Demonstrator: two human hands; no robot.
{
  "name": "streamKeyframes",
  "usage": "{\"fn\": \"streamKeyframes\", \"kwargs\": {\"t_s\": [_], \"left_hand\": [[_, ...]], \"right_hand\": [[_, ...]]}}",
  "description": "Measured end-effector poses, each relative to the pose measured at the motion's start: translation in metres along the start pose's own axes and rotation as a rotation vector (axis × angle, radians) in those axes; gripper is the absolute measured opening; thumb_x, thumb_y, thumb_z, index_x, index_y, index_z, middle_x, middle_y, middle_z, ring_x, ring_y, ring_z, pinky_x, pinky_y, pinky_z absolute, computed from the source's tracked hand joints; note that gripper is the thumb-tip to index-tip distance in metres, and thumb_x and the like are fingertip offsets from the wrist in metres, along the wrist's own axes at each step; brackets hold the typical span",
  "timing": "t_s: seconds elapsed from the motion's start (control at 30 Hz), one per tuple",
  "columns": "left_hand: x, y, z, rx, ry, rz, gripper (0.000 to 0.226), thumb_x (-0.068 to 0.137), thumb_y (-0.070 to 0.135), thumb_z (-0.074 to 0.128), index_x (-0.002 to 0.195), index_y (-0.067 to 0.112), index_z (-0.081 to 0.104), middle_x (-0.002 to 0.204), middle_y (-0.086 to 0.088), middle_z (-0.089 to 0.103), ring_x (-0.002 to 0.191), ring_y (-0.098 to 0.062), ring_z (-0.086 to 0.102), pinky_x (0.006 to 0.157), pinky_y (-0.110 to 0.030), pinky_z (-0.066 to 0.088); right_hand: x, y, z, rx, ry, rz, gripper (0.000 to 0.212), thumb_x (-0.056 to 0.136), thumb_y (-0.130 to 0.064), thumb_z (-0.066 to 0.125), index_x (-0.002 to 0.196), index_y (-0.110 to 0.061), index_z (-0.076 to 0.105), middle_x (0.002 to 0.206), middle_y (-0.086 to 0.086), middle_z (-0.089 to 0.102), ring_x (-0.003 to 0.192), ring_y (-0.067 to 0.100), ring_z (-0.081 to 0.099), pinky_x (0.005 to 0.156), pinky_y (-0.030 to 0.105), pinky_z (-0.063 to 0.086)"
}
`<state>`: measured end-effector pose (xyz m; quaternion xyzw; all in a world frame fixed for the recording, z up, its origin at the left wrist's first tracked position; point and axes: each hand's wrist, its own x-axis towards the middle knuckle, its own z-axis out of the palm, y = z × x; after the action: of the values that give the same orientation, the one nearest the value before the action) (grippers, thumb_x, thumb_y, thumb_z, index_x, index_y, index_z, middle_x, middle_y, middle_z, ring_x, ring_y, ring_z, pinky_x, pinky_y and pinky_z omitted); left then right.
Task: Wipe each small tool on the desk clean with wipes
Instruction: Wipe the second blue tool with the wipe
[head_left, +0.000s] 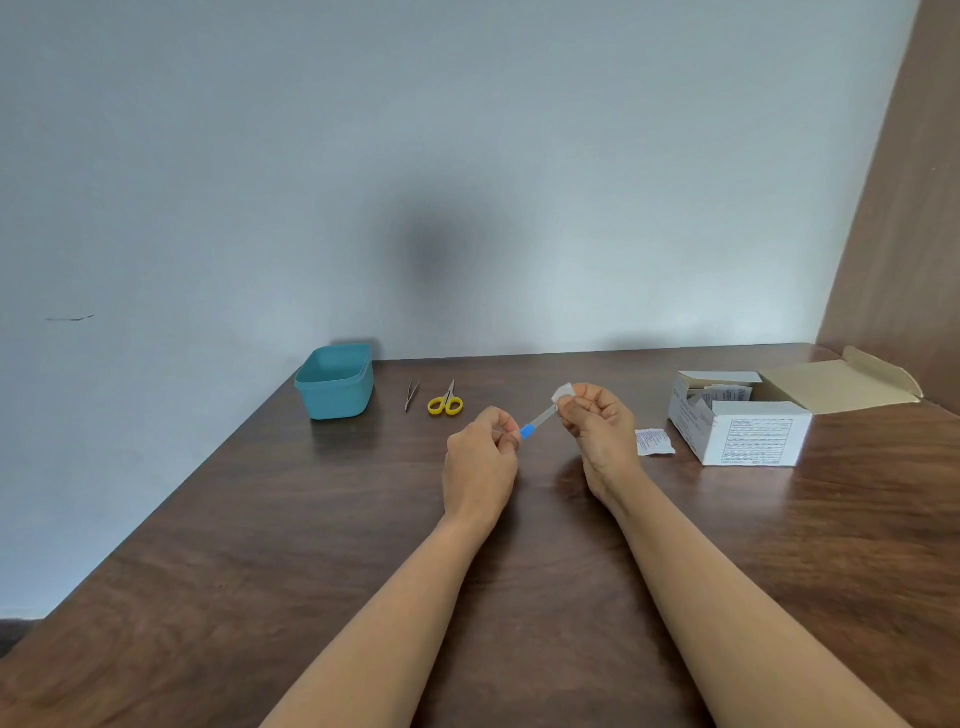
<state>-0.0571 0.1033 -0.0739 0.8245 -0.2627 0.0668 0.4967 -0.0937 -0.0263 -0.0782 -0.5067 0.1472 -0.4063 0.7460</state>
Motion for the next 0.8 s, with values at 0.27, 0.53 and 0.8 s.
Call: {"fn": "streamKeyframes", "kwargs": {"t_s": [0.27, 0.53, 0.8], "left_hand": [[0.0001, 0.0016, -0.0011, 0.003, -0.008, -0.010, 0.014, 0.088, 0.014, 0.058, 0.079, 0.023, 0.062, 0.070, 0.006, 0.067, 0.067, -0.010, 0.057, 0.058, -0.024, 0.043], [0.0017, -0.0006, 0.0003, -0.009, -0.006, -0.015, 0.012, 0.088, 0.015, 0.058, 0.080, 0.023, 0.063, 0.073, 0.005, 0.068, 0.073, -0.014, 0.061, 0.070, -0.032, 0.051], [-0.0006, 0.0007, 0.0011, -0.008, -0.016, 0.015, 0.013, 0.088, 0.014, 0.057, 0.082, 0.023, 0.063, 0.070, 0.006, 0.068, 0.072, -0.013, 0.060, 0.068, -0.031, 0.050]], "right_hand": [[0.0005, -0.0005, -0.0024, 0.045, -0.013, 0.000, 0.023, 0.087, 0.011, 0.054, 0.085, -0.010, 0.065, 0.067, -0.005, 0.071, 0.058, 0.005, 0.055, 0.061, 0.016, 0.046], [-0.0028, -0.0029, -0.0006, 0.099, -0.018, 0.041, 0.011, 0.080, 0.002, 0.070, 0.084, -0.008, 0.069, 0.071, -0.001, 0.072, 0.058, 0.006, 0.052, 0.061, 0.017, 0.045], [-0.0008, 0.0013, -0.0019, -0.008, 0.006, 0.008, 0.013, 0.084, -0.015, 0.071, 0.072, -0.011, 0.068, 0.059, 0.000, 0.049, 0.057, 0.010, 0.040, 0.056, 0.019, 0.038]]}}
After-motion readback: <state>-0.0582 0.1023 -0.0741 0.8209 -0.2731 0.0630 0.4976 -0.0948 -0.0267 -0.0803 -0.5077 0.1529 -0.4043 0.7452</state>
